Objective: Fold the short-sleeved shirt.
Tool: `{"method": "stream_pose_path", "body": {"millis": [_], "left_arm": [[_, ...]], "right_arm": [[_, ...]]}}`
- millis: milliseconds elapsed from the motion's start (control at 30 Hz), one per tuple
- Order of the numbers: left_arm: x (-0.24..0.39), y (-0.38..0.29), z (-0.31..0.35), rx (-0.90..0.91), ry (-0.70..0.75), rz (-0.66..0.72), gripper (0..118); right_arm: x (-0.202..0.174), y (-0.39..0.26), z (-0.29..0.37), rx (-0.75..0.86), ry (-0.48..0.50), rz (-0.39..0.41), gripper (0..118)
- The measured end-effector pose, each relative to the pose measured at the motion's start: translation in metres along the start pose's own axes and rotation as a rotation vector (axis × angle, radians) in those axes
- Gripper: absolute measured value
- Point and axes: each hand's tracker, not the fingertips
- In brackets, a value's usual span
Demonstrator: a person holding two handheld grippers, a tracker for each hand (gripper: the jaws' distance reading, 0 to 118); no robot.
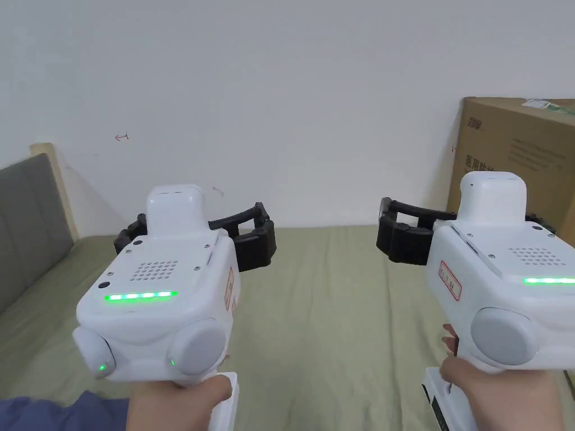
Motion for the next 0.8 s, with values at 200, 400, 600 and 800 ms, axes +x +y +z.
{"method": "stream_pose_path", "body": {"millis": [200,400,600,800], "left_arm": [[0.0017,0.0001,0.0009,-0.003,-0.006,-0.008,113],[0.0019,0.0008,0.0014,0.001,-0.005,-0.018,113],[0.0014,-0.0010,0.0020,-0.002,-0.005,-0.009,113],[0.0009,0.0000,0.0022,-0.003,-0.004,-0.026,113]], "right_arm": [[-0.0013,0.0011,0.0003,0.008,-0.033,0.004,118],[0.0042,0.0050,0.0037,0.035,-0.005,-0.039,118],[0.0025,0.0044,0.0040,0.030,-0.009,-0.022,118],[0.0008,0.0011,0.0055,0.019,-0.002,-0.033,118]]}}
